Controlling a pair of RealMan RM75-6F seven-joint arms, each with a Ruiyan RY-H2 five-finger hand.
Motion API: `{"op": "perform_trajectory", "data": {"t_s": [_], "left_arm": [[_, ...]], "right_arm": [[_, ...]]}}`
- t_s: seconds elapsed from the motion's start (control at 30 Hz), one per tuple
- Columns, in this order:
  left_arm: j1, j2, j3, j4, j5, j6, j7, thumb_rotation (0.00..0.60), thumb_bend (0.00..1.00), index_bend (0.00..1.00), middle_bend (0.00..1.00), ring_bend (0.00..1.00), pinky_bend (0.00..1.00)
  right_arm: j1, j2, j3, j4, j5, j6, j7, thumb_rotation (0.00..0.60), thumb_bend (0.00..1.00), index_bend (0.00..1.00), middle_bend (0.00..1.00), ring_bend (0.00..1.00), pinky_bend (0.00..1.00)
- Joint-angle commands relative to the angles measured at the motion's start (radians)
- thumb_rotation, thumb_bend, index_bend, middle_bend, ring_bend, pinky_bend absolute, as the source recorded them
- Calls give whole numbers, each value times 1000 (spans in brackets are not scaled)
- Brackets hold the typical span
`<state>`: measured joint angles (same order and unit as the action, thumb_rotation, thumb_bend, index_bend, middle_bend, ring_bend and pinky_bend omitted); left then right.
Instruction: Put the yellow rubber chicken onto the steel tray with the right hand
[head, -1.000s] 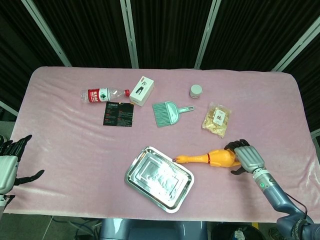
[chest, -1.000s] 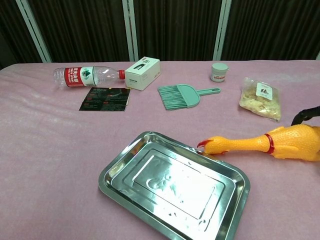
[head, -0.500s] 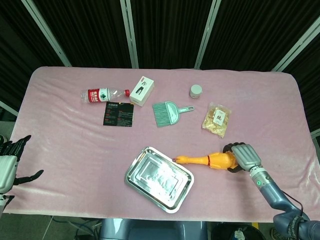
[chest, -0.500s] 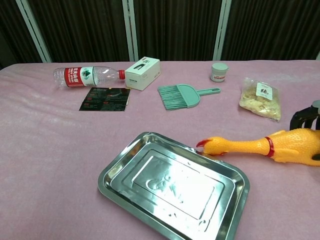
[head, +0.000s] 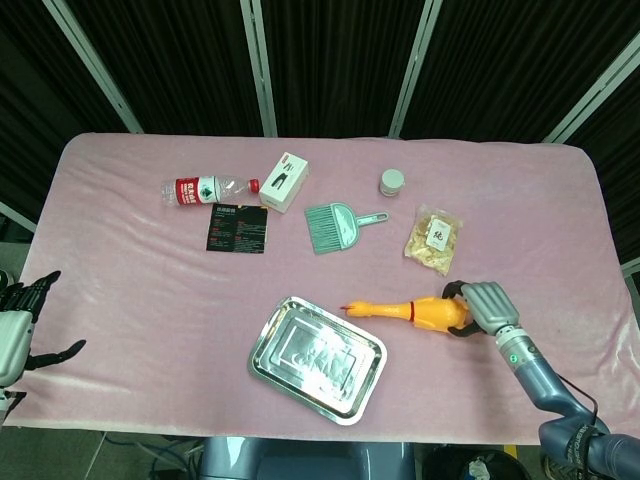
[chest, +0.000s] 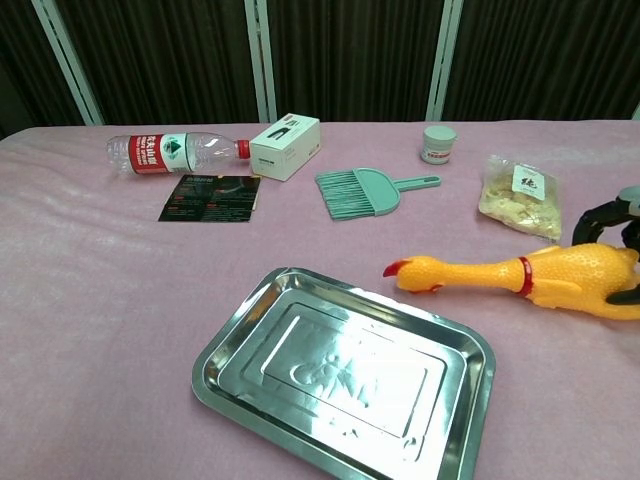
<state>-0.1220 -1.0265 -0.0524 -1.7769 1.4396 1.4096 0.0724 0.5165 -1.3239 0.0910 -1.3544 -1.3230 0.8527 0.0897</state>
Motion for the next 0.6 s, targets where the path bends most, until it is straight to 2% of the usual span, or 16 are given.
{"op": "perform_trajectory", "data": {"t_s": [0.03,0.27,0.4,0.6], "left_arm": [[-15,10,5,-2,28,-18,-27,600,114,82,145,174,120],[-70,26,0,-17,88,-69,-53,600,114,101,166,174,120],[-112,26,-5,-42,132,-100,-51,600,114,116,176,173,120],[-194,16,-25,-95,153,-189,-51,600,126,130,196,176,122]], "right_arm": [[-10,39,0,-17,-33,24,63,600,528,970,724,702,822],[-34,129,-6,-74,-102,84,211,600,544,1000,755,733,846],[-46,178,-11,-118,-139,109,347,600,544,1000,760,739,846],[-42,229,-22,-161,-211,141,504,600,546,1000,773,756,854]]}}
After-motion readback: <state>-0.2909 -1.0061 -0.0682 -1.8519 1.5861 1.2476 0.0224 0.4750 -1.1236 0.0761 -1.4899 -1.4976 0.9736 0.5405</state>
